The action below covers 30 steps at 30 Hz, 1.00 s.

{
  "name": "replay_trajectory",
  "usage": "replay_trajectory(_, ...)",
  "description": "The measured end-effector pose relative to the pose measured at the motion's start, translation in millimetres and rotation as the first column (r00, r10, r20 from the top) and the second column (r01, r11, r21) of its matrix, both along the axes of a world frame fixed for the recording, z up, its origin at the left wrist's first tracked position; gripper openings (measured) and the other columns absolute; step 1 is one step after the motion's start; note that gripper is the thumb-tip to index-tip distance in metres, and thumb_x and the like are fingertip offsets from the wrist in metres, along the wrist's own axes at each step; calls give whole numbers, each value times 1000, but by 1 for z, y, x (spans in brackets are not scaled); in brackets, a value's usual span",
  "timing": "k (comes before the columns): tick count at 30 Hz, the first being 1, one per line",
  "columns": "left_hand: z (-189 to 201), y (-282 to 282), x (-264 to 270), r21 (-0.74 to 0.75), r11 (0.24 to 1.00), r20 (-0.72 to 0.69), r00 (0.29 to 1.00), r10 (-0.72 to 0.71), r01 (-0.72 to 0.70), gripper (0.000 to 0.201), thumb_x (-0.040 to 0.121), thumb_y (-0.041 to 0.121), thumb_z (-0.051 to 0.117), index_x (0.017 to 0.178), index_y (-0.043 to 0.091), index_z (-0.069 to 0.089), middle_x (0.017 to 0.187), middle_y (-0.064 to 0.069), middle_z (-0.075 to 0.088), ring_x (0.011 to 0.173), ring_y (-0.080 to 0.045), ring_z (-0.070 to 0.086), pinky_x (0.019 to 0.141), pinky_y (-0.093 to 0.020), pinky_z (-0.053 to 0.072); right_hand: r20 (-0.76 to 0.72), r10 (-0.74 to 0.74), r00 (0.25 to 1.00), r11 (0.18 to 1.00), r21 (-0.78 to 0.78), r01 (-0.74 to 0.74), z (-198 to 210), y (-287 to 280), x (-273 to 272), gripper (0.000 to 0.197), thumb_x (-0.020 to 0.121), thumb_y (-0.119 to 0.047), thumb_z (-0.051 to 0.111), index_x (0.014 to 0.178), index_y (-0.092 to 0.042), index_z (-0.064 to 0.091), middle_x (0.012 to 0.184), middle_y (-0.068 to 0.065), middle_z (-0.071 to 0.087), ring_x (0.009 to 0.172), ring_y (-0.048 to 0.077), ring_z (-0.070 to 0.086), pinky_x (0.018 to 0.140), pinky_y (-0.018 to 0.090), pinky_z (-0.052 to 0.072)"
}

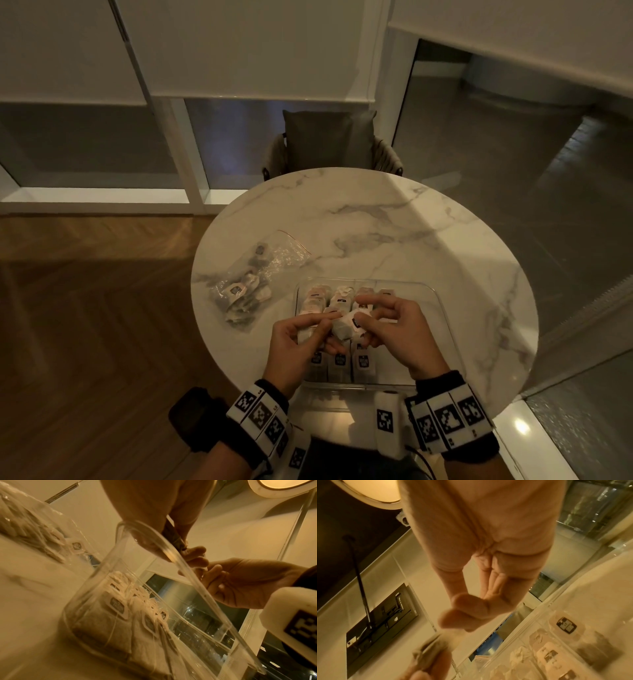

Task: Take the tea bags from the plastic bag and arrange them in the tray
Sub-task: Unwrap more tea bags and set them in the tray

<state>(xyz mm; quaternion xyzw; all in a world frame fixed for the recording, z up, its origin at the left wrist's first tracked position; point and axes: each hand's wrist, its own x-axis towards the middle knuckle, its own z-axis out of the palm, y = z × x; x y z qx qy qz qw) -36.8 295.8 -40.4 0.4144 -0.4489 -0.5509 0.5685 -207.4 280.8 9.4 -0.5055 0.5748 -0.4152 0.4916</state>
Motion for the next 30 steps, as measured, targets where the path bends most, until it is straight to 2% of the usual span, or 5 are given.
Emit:
replay_trajectory(7,-4,-3,1,32,999,83,997,1,-3,26,75,2,80,100,8,77,103,-5,76,94,-21,73,72,-36,61,-41,68,997,997,28,-67,7,0,-4,18,81,2,74,96,-6,70,70,12,73,61,24,72,56,25,56)
replay_trajectory(13,-3,-1,0,74,996,-1,999,-42,42,14,82,-3,72,95,1,74,95,-13,76,85,-28,75,72,-38,63,-206,154,966,987,-3,-158,25,-13,-23,14,77,0,79,88,1,71,75,13,74,65,23,73,59,22,57)
replay_trajectory(16,0,-3,1,113,992,-60,997,-55,62,19,93,0,60,109,-4,68,97,-20,74,86,-37,74,72,-38,62,-537,206,818,956,-69,-286,47,-35,-43,8,77,-11,82,82,-11,76,73,0,74,63,12,71,62,20,57)
replay_trajectory(22,-3,-8,4,156,984,-170,984,-58,85,44,98,-8,35,128,12,59,119,-21,66,93,-43,70,72,-38,61,-873,409,265,830,235,-506,42,-89,-58,4,82,-20,74,81,-18,71,74,-2,67,67,11,62,73,31,55)
replay_trajectory(30,-4,-6,5,85,995,-193,981,-33,50,79,96,-8,49,146,47,19,122,-25,62,101,-44,68,86,-45,58,-843,527,109,777,426,-464,12,-122,-48,11,82,-32,76,83,-23,70,72,-10,65,53,8,65,67,28,59)
